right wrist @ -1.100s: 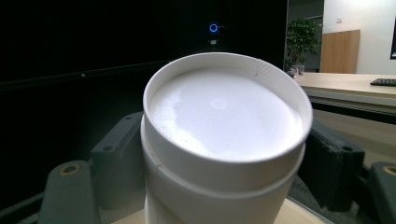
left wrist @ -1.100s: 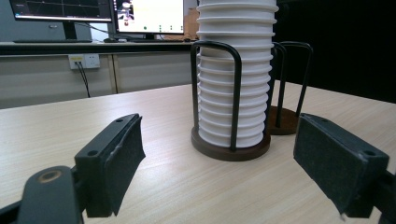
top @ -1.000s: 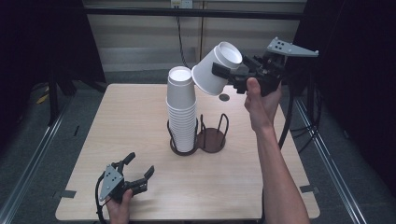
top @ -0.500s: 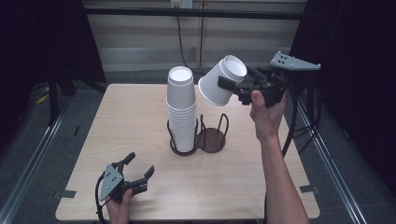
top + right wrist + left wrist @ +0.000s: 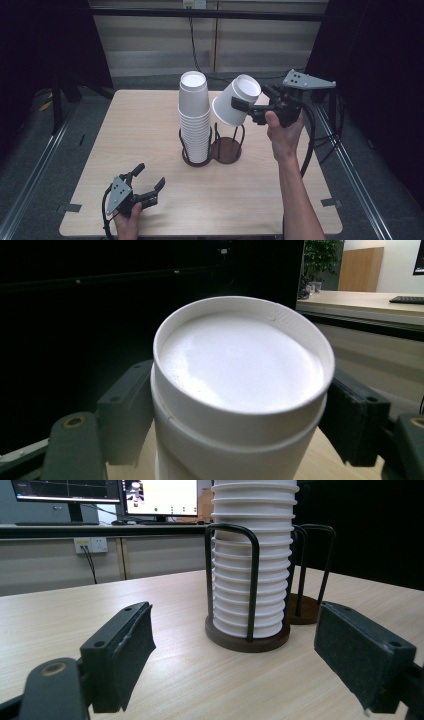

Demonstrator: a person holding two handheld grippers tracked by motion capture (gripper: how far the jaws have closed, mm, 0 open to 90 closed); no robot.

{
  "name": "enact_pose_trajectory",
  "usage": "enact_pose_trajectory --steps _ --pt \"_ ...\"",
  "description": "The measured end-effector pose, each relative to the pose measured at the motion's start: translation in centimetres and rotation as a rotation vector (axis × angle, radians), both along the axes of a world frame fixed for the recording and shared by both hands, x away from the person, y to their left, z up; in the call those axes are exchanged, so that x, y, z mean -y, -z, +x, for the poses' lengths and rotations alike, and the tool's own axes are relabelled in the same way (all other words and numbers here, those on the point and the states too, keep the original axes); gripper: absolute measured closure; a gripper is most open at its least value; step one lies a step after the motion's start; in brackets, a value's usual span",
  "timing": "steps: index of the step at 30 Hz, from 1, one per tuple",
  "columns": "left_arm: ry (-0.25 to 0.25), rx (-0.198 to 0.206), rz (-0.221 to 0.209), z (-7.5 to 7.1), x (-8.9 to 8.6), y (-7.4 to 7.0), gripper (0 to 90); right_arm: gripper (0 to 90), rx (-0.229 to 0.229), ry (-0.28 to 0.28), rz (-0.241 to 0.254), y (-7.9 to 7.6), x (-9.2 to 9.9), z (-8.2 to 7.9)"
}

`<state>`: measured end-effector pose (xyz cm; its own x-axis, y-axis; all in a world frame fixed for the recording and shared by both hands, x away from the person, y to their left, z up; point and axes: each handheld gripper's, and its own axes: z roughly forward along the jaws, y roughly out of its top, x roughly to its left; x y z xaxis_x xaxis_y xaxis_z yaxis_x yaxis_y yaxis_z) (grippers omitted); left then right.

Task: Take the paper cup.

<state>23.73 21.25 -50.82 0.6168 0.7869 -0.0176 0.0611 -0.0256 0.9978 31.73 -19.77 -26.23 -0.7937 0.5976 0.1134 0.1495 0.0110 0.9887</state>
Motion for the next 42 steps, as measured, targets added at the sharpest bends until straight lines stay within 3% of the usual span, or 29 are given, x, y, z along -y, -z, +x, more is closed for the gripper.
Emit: enact_pose_trajectory --steps 7,12,18,23,26,28,30,32,33,34,38,42 --pt "-0.002 -0.005 -0.01 0.0 0.1 0.0 15.9 22.8 -0.016 -0.009 -0.01 1.5 -0.1 -0.3" --pt "0.0 -0.009 0.017 0.2 0.0 -0.1 15.8 22.8 -0.019 -0.016 -0.022 2.2 -0.5 -0.8" --pt "0.026 -0.023 -0.013 0.3 0.2 0.0 15.7 22.8 -0.032 -0.027 -0.038 3.3 -0.9 -1.0" --pt "0.035 -0.044 0.009 0.5 0.4 -0.2 15.8 22.9 -0.041 -0.035 -0.044 4.0 -1.2 -1.2" --pt "0.06 -0.062 0.001 0.5 0.9 -0.4 16.0 22.9 -0.041 -0.048 -0.048 4.5 -1.5 -1.4" --pt "0.077 -0.069 0.019 0.6 1.0 -0.7 16.1 22.8 -0.043 -0.054 -0.047 4.7 -1.6 -1.5" --pt "0.075 -0.065 0.01 0.6 1.2 -0.9 16.3 22.8 -0.046 -0.06 -0.051 5.1 -1.9 -1.7" --pt "0.105 -0.067 -0.013 0.7 1.6 -1.3 18.5 22.8 -0.058 -0.07 -0.046 5.5 -2.1 -1.8" --pt "0.108 -0.064 0.007 0.7 1.5 -1.4 20.2 22.8 -0.058 -0.075 -0.05 5.7 -2.3 -1.8" --pt "0.114 -0.079 -0.012 0.7 1.7 -1.4 20.2 22.9 -0.059 -0.08 -0.053 5.8 -2.4 -1.8" --pt "0.112 -0.084 0.017 0.5 1.9 -1.8 20.2 22.8 -0.061 -0.094 -0.065 6.2 -3.0 -1.9" --pt "0.15 -0.094 0.005 0.2 2.1 -2.2 20.2 22.8 -0.068 -0.11 -0.078 7.0 -3.9 -2.2"
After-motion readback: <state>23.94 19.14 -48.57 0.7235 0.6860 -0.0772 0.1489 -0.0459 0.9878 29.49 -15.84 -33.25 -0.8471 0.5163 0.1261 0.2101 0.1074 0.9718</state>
